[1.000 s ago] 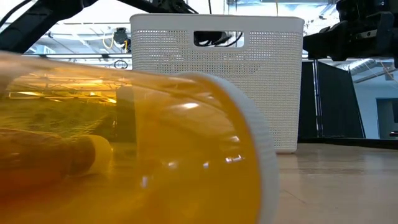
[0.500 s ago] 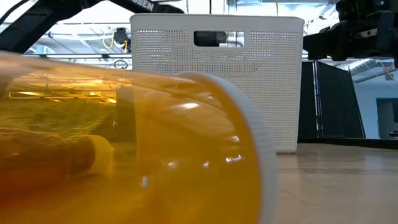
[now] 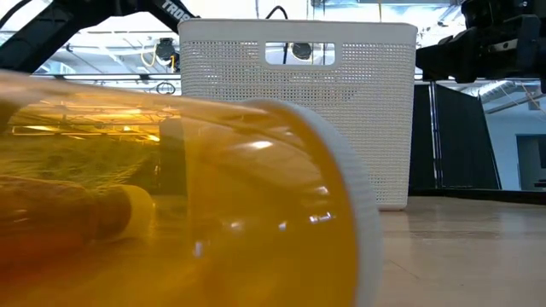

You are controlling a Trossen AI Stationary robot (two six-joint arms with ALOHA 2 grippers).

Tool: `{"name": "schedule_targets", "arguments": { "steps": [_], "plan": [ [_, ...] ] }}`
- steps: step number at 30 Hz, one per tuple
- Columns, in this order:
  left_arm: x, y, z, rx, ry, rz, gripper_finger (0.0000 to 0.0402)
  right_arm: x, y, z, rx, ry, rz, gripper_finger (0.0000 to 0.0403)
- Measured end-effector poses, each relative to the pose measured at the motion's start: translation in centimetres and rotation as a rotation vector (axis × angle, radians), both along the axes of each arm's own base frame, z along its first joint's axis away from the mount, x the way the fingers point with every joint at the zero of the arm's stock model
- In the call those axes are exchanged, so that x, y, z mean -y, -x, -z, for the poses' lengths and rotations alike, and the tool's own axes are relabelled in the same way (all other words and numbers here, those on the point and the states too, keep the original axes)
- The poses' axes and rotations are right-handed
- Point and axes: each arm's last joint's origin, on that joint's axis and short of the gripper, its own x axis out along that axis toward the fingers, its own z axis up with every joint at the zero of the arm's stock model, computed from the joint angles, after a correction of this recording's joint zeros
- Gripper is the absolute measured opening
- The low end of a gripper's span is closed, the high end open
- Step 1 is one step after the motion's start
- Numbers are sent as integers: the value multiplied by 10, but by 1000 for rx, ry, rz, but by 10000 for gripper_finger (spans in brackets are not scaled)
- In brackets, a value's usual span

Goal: Pick & place medical supplies in basket/bin
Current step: Put the black bandage into the white bin, then put the orange pill bottle into the white bin

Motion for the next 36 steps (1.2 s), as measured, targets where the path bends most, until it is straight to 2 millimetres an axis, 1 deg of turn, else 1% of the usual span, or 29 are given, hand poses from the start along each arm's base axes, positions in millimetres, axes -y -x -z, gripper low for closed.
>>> {"name": "schedule_targets", "arguments": {
  "steps": [7, 9, 12, 17, 22, 25, 26, 28, 30, 31, 33, 36],
  "plan": [
    [2, -1, 0, -9, -14, 13, 88, 0, 0, 0, 4, 7, 0, 0],
    [4, -2, -2, -14, -29, 27, 101, 0, 0, 0, 4, 8, 0, 0],
    [7, -7, -10, -27, -69, 44, 133, 0, 0, 0, 4, 7, 0, 0],
    [9, -17, -39, 5, -99, 34, 197, 0, 0, 0, 4, 2, 0, 0],
    [8, -23, -67, 70, -61, 12, 260, 0, 0, 0, -2, -12, -1, 0],
    [8, -23, -83, 67, -65, 11, 293, 0, 0, 0, -3, -15, -1, 0],
    [9, -23, -91, 62, -77, 9, 301, 0, 0, 0, -4, -16, -1, 0],
    [14, -21, -113, 48, -113, 5, 313, 0, 0, 1, -9, -16, -1, 0],
    [25, -14, -142, 40, -134, 11, 317, 0, 0, 1, -12, -18, -1, 0],
    [34, -9, -160, 46, -144, 18, 317, 0, 0, 1, -13, -19, -1, 0],
    [53, 6, -199, 85, -156, 33, 308, 0, 0, 2, -17, -19, -1, 0],
    [83, 36, -248, 169, -160, 47, 269, 0, 0, 3, -28, -20, -1, 0]
  ]
}}
